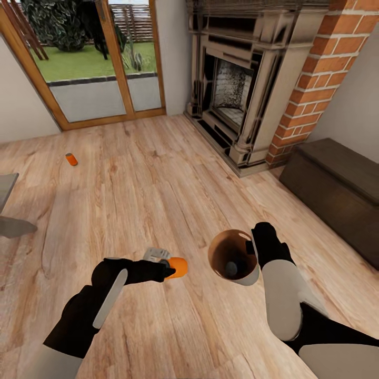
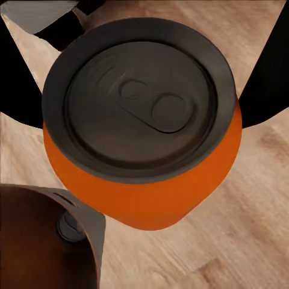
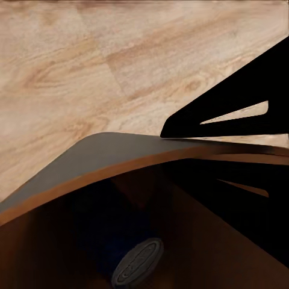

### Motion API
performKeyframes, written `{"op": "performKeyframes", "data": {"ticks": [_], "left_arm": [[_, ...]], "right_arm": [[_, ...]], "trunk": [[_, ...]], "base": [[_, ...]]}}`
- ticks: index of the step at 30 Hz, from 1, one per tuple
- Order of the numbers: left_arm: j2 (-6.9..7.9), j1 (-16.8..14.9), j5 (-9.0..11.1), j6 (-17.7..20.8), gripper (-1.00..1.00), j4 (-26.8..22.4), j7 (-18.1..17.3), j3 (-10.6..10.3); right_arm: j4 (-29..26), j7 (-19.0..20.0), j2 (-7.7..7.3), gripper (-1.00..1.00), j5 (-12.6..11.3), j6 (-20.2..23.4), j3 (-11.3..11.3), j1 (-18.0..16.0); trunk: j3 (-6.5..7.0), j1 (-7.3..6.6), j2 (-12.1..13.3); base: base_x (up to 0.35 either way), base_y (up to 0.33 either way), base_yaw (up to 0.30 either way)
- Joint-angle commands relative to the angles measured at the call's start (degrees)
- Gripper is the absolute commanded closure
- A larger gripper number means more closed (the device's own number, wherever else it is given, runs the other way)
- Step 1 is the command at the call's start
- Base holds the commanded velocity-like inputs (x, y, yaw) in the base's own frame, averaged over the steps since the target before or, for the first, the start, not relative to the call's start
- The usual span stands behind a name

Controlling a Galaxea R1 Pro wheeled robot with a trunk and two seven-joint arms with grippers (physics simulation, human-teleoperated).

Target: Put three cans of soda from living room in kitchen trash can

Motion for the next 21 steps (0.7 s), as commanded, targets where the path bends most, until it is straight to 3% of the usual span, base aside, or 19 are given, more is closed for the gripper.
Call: {"op": "performKeyframes", "data": {"ticks": [1,5,14,21], "left_arm": [[0.00,0.2,-0.3,0.3,1.00,-0.3,-0.4,0.0],[0.00,1.1,-0.3,1.3,1.00,-1.3,-2.7,0.0],[0.00,1.3,-0.2,1.9,1.00,-2.1,-4.8,0.2],[-0.11,1.3,3.2,1.9,1.00,-3.5,-5.5,-0.2]], "right_arm": [[0.0,0.2,0.01,1.00,-1.2,0.1,0.3,0.0],[0.0,0.2,0.01,1.00,-2.7,0.4,1.3,0.1],[0.4,0.1,0.01,1.00,-3.2,0.3,1.5,0.1],[0.8,-0.1,0.01,1.00,-3.4,0.0,1.7,0.1]], "trunk": [[0.19,-0.23,0.4],[0.91,-1.11,2.0],[2.52,-3.09,5.6],[3.78,-4.62,8.4]], "base": [[0.000,0.000,0.000],[0.000,0.000,0.000],[0.000,0.000,0.000],[0.000,0.000,0.000]]}}
